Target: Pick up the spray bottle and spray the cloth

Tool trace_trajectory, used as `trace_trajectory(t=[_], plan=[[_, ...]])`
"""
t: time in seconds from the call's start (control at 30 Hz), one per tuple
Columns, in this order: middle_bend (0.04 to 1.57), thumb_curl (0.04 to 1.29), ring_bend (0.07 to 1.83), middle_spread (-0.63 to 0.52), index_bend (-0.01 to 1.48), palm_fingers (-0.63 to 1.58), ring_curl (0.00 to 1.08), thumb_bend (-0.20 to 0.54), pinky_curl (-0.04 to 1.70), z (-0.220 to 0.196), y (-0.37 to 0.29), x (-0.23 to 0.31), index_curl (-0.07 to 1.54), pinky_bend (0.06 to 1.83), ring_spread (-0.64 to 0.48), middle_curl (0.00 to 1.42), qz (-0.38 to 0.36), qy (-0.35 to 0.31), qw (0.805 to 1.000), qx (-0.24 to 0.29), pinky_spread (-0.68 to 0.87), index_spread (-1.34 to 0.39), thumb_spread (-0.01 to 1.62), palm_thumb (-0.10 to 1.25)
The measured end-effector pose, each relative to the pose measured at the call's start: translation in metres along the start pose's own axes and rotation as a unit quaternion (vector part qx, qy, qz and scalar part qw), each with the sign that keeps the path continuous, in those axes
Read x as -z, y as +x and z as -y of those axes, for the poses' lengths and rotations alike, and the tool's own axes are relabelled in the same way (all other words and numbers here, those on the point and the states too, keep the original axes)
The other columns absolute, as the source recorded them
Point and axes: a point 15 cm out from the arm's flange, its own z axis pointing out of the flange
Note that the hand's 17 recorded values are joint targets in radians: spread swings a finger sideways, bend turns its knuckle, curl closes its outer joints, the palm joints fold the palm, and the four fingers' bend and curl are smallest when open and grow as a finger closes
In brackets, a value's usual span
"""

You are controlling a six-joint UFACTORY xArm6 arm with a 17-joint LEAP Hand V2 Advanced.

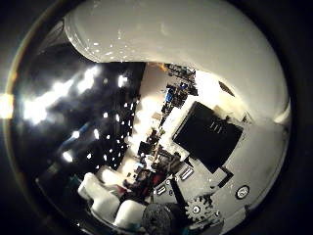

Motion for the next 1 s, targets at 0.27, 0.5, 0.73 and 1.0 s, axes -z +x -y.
trace_trajectory(t=[0.27,0.5,0.73,1.0], plan=[[1.24,0.84,1.42,-0.09,0.96,1.19,0.53,-0.027,1.02,-0.003,0.010,-0.006,0.76,1.01,-0.15,0.61,-0.019,-0.002,1.000,0.004,-0.29,-0.24,0.71,0.87],[1.01,0.79,1.28,-0.12,0.56,0.82,0.49,-0.033,0.86,-0.007,0.009,-0.008,0.72,1.05,-0.16,0.56,-0.024,-0.008,1.000,0.008,-0.40,-0.29,0.66,0.84],[0.64,0.63,0.93,-0.08,0.37,0.06,0.35,-0.027,0.75,-0.031,0.011,-0.008,0.57,0.77,-0.05,0.43,-0.044,-0.072,0.996,0.018,0.00,-0.36,1.03,0.74],[0.35,0.49,0.52,0.03,0.23,0.04,0.22,-0.021,0.48,-0.021,-0.005,0.014,0.42,0.46,0.10,0.33,-0.042,-0.065,0.997,0.026,0.37,-0.35,1.10,0.70]])
